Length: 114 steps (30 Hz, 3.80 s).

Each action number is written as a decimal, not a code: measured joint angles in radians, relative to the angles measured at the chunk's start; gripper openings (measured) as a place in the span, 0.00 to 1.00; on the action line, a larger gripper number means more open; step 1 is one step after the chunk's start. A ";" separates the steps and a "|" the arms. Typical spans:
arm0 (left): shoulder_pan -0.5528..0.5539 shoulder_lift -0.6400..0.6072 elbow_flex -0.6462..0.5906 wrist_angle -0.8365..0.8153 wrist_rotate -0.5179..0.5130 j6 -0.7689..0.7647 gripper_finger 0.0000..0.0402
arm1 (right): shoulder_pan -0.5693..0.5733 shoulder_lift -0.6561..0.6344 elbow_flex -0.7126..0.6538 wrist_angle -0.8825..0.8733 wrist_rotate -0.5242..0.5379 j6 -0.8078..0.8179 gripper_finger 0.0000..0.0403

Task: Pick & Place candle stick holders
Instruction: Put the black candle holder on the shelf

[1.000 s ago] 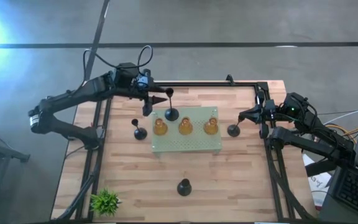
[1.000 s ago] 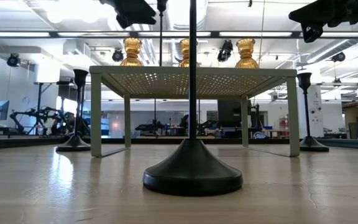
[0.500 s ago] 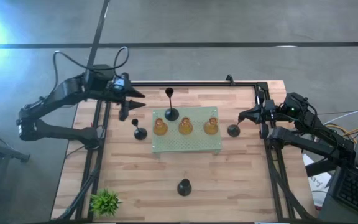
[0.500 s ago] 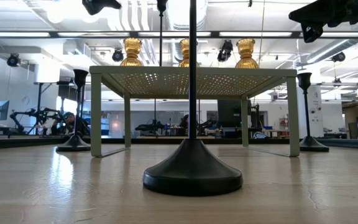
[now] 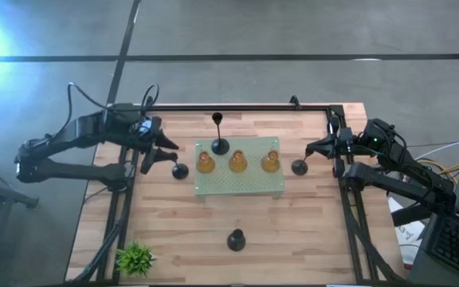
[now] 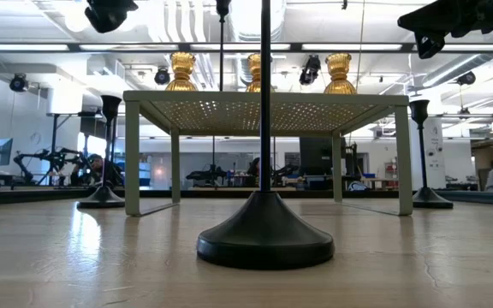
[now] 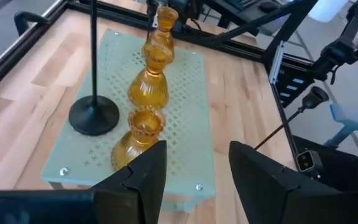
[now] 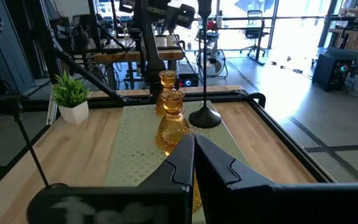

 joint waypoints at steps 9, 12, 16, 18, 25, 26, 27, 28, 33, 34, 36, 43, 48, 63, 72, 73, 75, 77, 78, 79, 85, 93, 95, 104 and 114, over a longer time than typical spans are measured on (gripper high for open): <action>-0.029 -0.168 -0.116 0.055 -0.083 -0.038 0.44 | 0.000 0.000 0.000 0.040 -0.007 0.028 0.02; -0.029 -0.235 -0.174 0.088 -0.105 -0.050 0.44 | 0.000 0.009 0.001 0.129 -0.011 0.075 0.02; -0.029 -0.316 -0.259 0.143 -0.136 -0.066 0.44 | 0.028 0.051 0.001 0.228 -0.148 0.141 0.02; -0.029 -0.350 -0.297 0.166 -0.151 -0.068 0.44 | 0.071 0.087 0.001 0.262 -0.177 0.160 0.02; -0.029 -0.441 -0.386 0.226 -0.178 -0.086 0.44 | 0.322 0.243 0.042 0.321 -0.048 0.075 0.02; -0.029 -0.450 -0.392 0.229 -0.180 -0.087 0.44 | 0.361 0.263 0.061 0.321 -0.015 0.060 0.02; -0.029 -0.458 -0.397 0.229 -0.180 -0.087 0.44 | 0.399 0.280 0.080 0.317 0.017 0.047 0.02; -0.029 -0.466 -0.400 0.230 -0.180 -0.087 0.44 | 0.439 0.299 0.099 0.312 0.048 0.035 0.02; -0.029 -0.484 -0.429 0.240 -0.180 -0.087 0.44 | 0.653 0.410 0.197 0.236 0.270 0.001 0.02; -0.029 -0.488 -0.433 0.242 -0.181 -0.087 0.44 | 0.697 0.434 0.207 0.214 0.343 0.009 0.02; -0.029 -0.489 -0.439 0.244 -0.181 -0.087 0.44 | 0.784 0.491 0.211 0.193 0.480 0.050 0.02; -0.029 -0.488 -0.447 0.241 -0.181 -0.087 0.44 | 1.064 0.701 0.211 0.315 0.778 0.144 0.02; -0.029 -0.484 -0.447 0.240 -0.181 -0.088 0.44 | 1.165 0.803 0.249 0.349 0.844 0.189 0.02; -0.029 -0.475 -0.447 0.241 -0.223 -0.088 0.44 | 1.197 1.077 0.256 0.458 0.962 0.358 0.02; -0.028 -0.466 -0.447 0.239 -0.234 -0.088 0.44 | 1.147 1.202 0.256 0.689 0.900 0.319 0.09; -0.028 -0.466 -0.447 0.240 -0.233 -0.088 0.44 | 1.143 1.209 0.257 0.705 0.892 0.323 0.11; -0.028 -0.465 -0.447 0.239 -0.234 -0.088 0.44 | 1.136 1.226 0.267 0.715 0.883 0.327 0.17; -0.028 -0.465 -0.447 0.239 -0.233 -0.088 0.44 | 1.130 1.244 0.284 0.712 0.882 0.326 0.23; -0.028 -0.465 -0.447 0.239 -0.233 -0.088 0.44 | 1.129 1.256 0.296 0.711 0.883 0.325 0.26; -0.028 -0.465 -0.447 0.239 -0.233 -0.088 0.44 | 1.125 1.266 0.309 0.713 0.882 0.320 0.28; -0.028 -0.465 -0.446 0.237 -0.233 -0.086 0.44 | 1.106 1.327 0.380 0.709 0.867 0.267 0.40; -0.028 -0.465 -0.446 0.206 -0.233 -0.085 0.44 | 1.068 1.381 0.439 0.710 0.746 0.292 0.40; -0.028 -0.465 -0.446 0.202 -0.233 -0.085 0.44 | 1.059 1.388 0.450 0.710 0.715 0.292 0.39; -0.028 -0.465 -0.446 0.201 -0.232 -0.084 0.44 | 1.045 1.386 0.456 0.711 0.712 0.285 0.14; -0.028 -0.465 -0.446 0.201 -0.232 -0.083 0.44 | 1.046 1.208 0.504 0.419 0.714 0.314 0.03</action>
